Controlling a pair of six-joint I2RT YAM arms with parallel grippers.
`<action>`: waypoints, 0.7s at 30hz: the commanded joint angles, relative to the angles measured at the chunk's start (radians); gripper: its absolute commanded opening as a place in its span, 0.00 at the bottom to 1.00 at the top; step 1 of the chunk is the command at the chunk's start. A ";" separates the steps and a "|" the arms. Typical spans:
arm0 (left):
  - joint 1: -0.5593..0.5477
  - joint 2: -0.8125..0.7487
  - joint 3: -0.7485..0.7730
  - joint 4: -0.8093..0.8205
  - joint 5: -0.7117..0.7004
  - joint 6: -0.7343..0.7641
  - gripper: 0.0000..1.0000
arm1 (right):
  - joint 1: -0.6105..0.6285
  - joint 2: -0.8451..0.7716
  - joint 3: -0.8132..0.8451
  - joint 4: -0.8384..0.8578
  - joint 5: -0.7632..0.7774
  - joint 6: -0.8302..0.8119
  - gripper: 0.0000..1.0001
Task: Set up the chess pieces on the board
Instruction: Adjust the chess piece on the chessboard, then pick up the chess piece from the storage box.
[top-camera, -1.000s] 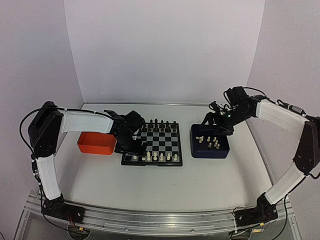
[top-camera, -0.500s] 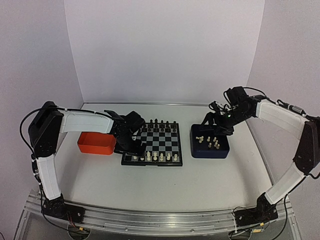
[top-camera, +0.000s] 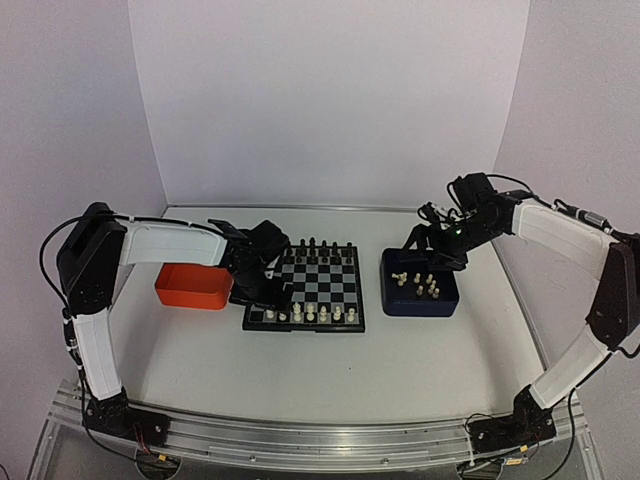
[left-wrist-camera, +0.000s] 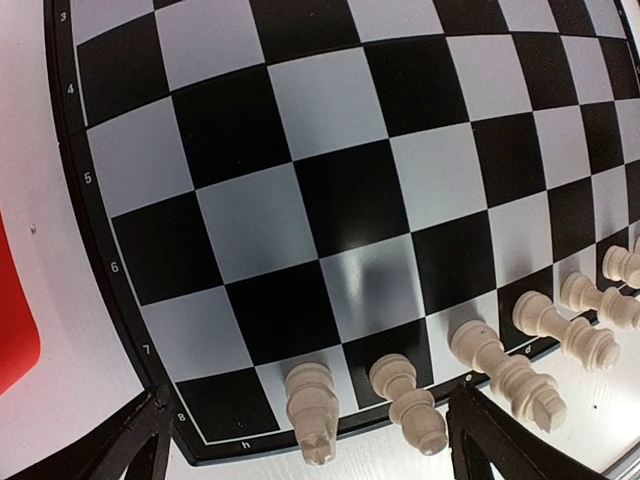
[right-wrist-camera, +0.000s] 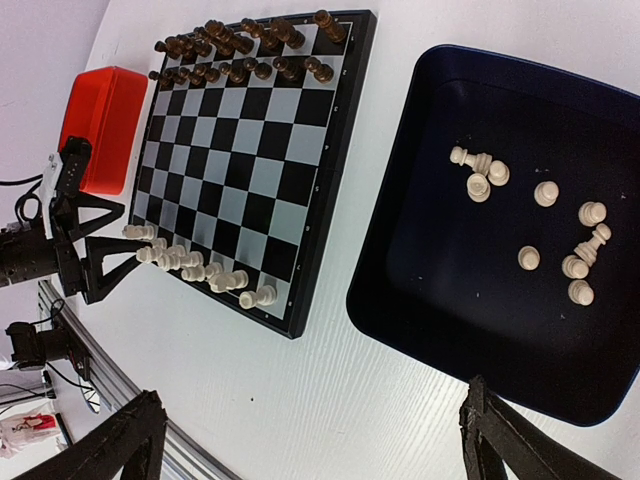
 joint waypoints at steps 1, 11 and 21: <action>0.004 -0.081 0.060 0.012 -0.024 0.019 0.95 | -0.005 -0.009 0.013 -0.002 -0.022 -0.001 0.98; 0.005 -0.283 0.141 -0.098 -0.370 -0.014 1.00 | -0.006 -0.025 0.013 -0.002 -0.011 -0.007 0.98; 0.057 -0.605 -0.184 0.484 -0.479 -0.020 1.00 | -0.032 -0.002 0.017 -0.002 0.052 -0.012 0.98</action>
